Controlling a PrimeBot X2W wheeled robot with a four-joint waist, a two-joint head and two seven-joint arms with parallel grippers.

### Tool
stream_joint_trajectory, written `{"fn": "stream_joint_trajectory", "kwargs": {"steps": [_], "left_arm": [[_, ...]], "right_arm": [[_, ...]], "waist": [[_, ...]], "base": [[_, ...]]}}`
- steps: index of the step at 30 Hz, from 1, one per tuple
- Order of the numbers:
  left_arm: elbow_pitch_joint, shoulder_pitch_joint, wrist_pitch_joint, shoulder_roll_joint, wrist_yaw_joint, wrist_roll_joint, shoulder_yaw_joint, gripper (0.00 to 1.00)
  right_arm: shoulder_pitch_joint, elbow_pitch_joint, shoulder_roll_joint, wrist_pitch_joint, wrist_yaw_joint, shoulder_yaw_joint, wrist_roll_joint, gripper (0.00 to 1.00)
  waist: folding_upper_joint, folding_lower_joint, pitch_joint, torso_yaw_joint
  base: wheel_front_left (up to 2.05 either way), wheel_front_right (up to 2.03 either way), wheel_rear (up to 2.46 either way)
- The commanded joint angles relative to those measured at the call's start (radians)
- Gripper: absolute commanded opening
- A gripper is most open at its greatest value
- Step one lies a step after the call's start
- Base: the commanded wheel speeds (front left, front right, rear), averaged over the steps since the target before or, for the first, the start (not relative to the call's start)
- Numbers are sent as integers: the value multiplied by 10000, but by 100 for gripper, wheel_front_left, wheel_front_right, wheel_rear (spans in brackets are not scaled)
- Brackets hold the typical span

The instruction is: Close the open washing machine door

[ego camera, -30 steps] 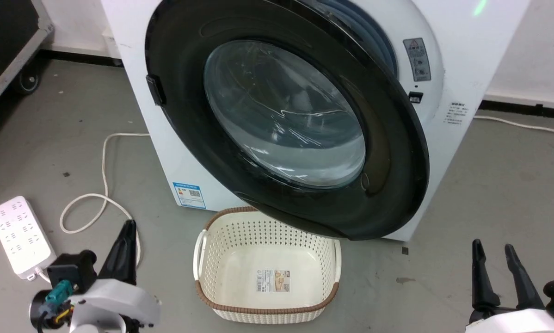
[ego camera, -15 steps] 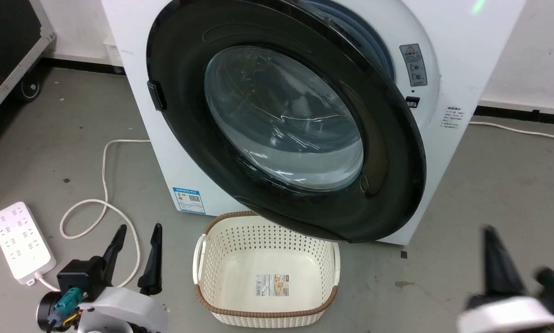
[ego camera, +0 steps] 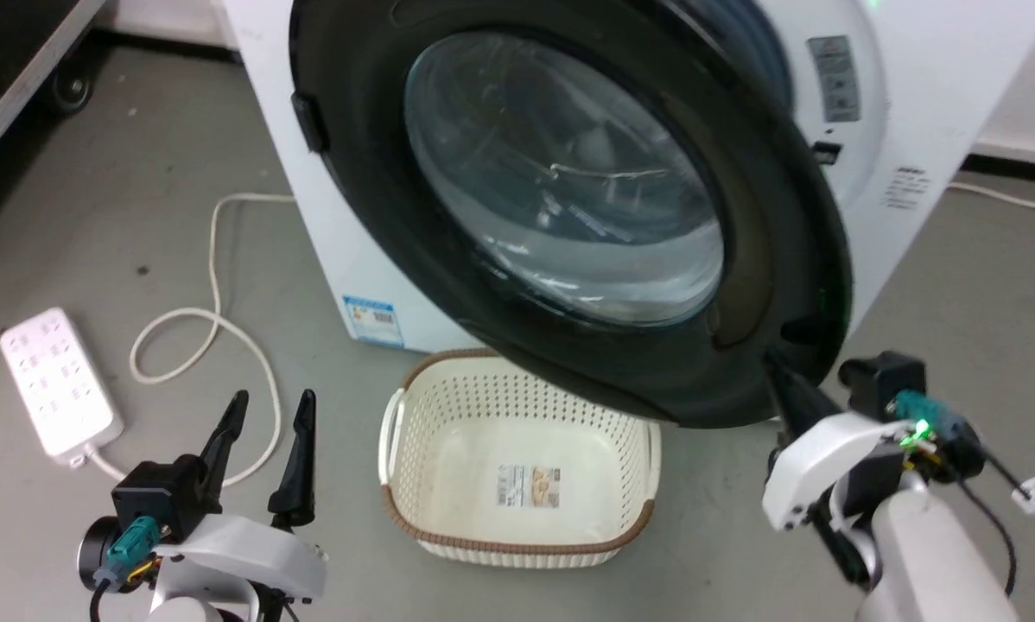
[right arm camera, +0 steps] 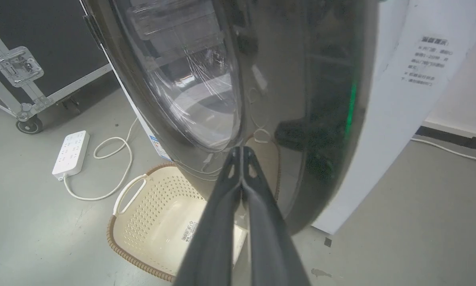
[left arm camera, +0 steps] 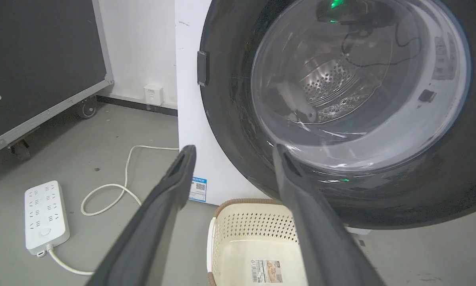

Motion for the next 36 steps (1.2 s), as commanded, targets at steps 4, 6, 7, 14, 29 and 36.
{"fn": "stream_joint_trajectory", "kwargs": {"steps": [4, 6, 7, 14, 29, 36], "left_arm": [[-62, -221, -14, -56, 32, -13, 2, 100], [-75, -280, -25, -100, 27, -24, -4, 100], [-79, -317, -32, -124, 18, -27, -10, 100], [-68, -673, -92, -307, -98, 0, -37, 100], [210, -1048, -176, -630, -308, 130, 167, 100], [156, -723, -187, -563, -241, 466, 493, 100]], "right_arm": [[-814, 637, -20, -337, -6, -724, -370, 0], [-1165, 844, -20, -418, -6, -1176, -643, 0], [-1351, 946, -20, -447, -6, -1430, -816, 0], [-2678, 1338, -99, -640, -6, -3016, -1917, 0], [-4439, 1381, -95, -1650, -6, -5046, -2153, 0], [-3187, -254, -28, -2024, -6, -4422, -1246, 0]], "waist": [[0, -1, 399, 299], [0, -1, 527, 386], [0, -1, 593, 435], [0, -1, 1156, 826], [0, -1, 1692, 958], [0, -1, 821, 171]], "base": [[0, 0, 0], [0, 0, 0], [0, 0, 0], [0, 0, 0], [0, 0, 0], [0, 0, 0]]}}
